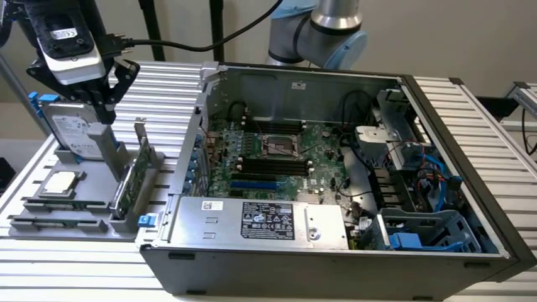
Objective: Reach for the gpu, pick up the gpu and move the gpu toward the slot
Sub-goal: 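Reach for the gpu, then pick up the gpu and move the gpu toward the slot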
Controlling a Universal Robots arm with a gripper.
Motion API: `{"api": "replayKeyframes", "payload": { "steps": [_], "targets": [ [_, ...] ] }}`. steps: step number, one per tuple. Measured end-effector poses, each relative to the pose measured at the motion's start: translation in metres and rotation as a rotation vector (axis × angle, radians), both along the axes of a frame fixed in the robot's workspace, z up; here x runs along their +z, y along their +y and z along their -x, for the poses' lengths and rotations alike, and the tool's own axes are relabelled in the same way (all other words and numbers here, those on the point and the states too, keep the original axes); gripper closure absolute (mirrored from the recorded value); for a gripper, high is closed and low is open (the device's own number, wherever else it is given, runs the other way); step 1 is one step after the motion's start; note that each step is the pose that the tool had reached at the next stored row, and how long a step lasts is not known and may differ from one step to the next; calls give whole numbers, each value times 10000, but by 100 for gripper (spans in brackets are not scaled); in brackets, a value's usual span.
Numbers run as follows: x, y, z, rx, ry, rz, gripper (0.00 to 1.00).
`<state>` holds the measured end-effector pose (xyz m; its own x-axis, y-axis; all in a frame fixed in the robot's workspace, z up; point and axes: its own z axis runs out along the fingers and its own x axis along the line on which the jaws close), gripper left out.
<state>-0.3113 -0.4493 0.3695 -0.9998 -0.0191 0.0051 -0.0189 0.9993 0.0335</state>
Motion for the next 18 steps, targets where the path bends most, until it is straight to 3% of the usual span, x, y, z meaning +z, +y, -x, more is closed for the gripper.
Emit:
{"api": "replayKeyframes", "payload": {
  "steps": [13,16,18],
  "targets": [
    [1,0,-1,0,4,1,89],
    [1,0,0,0,3,1,82],
    [1,0,-1,0,4,1,70]
  ]
}}
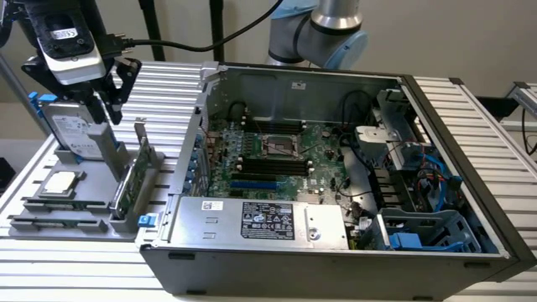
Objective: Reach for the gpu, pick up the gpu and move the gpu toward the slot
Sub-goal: 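Pick up the gpu and move the gpu toward the slot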
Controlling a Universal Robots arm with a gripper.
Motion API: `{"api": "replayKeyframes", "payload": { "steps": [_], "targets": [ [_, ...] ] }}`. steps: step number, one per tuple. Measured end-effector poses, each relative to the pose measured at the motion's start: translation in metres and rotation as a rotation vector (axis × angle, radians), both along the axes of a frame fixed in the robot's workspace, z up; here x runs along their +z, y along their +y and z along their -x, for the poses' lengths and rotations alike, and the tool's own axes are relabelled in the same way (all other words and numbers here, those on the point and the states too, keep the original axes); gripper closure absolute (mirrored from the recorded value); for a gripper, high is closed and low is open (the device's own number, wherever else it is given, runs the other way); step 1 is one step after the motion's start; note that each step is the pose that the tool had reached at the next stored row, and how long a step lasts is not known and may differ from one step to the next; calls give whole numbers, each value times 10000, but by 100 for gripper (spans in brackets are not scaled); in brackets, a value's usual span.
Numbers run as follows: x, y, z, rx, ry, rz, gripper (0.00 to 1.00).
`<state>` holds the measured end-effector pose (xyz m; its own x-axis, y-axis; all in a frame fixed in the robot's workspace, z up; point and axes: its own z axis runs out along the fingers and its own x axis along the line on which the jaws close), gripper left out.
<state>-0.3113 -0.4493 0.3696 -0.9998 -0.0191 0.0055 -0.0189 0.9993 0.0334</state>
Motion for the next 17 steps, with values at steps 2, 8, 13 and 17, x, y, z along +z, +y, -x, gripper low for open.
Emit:
{"api": "replayKeyframes", "payload": {
  "steps": [2,8,13,17],
  "targets": [
    [0,0,0,0,0,-1,64],
    [-60,-1,9,2,0,0,58],
    [-151,0,13,-3,-1,-1,58],
    [-225,-1,14,-5,-1,-1,58]
  ]
}}
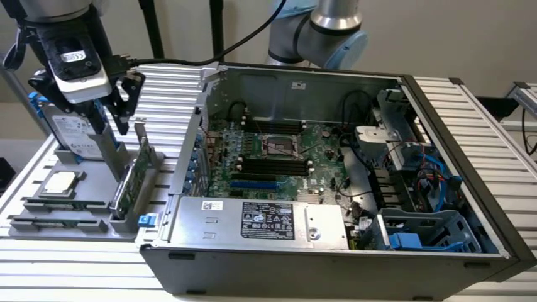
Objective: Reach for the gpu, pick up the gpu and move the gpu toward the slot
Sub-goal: 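Pick up the gpu and move the gpu toward the slot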
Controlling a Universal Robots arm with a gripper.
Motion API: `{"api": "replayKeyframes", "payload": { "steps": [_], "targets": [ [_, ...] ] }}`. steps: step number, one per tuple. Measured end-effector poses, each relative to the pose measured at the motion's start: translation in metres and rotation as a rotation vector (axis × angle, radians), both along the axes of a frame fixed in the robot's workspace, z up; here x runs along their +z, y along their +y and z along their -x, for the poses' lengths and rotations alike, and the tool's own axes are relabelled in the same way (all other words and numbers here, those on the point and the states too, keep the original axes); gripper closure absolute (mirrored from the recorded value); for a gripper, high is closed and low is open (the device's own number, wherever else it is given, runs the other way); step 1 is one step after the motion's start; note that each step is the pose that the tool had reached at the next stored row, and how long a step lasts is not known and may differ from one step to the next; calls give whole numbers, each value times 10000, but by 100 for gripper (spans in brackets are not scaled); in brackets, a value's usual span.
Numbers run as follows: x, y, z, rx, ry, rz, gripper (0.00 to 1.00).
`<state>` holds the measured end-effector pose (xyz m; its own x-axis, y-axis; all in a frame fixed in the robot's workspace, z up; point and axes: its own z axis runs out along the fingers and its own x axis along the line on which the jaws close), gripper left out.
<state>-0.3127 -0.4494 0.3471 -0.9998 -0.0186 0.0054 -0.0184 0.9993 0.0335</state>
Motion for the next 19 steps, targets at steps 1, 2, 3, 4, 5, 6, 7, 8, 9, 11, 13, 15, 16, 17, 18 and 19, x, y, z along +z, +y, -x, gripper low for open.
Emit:
{"api": "replayKeyframes", "payload": {
  "steps": [1,2,3,4,5,6,7,8,9,11,13,15,16,17,18,19],
  "targets": [
    [-17,-1,1,0,1,1,58],
    [-35,-1,1,0,1,1,58],
    [-53,-2,2,0,2,1,58],
    [-71,-2,2,-1,1,1,58],
    [-89,-2,3,-1,1,1,58],
    [-108,-3,3,-1,1,0,58],
    [-127,-3,3,-1,1,0,58],
    [-144,-4,4,-2,1,1,58],
    [-162,-4,5,-2,1,1,58],
    [-199,-4,6,-6,1,1,58],
    [-235,-5,7,-13,1,1,58],
    [-271,-6,8,-25,1,1,58],
    [-290,-6,9,-32,1,1,58],
    [-308,-6,9,-38,1,1,58],
    [-326,-7,10,-45,1,1,58],
    [-343,-7,10,-51,2,1,58]
  ]
}}
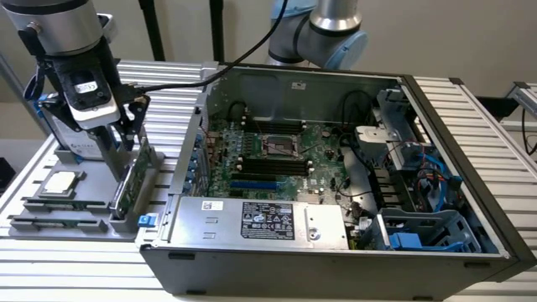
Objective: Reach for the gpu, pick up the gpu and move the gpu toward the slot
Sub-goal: 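Pick up the gpu and move the gpu toward the slot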
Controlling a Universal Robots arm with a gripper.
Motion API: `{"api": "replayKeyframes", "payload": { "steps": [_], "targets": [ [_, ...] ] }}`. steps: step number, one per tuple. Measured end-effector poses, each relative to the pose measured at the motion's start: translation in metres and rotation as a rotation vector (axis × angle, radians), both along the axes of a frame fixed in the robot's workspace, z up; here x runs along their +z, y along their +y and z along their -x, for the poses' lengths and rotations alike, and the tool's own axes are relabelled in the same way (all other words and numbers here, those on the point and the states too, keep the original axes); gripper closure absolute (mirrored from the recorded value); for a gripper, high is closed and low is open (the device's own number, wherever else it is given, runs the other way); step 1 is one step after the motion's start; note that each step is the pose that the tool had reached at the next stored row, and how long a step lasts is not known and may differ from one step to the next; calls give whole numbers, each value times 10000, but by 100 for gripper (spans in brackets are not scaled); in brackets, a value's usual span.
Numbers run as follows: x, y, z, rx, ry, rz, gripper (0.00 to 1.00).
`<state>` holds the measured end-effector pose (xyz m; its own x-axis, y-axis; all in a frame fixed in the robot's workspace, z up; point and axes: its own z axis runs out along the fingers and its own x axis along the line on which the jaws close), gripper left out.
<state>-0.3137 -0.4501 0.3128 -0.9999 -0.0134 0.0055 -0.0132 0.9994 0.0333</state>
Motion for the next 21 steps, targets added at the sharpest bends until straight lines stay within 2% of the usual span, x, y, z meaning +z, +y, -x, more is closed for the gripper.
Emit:
{"api": "replayKeyframes", "payload": {
  "steps": [21],
  "targets": [
    [-383,-11,2,-209,0,0,58]
  ]
}}
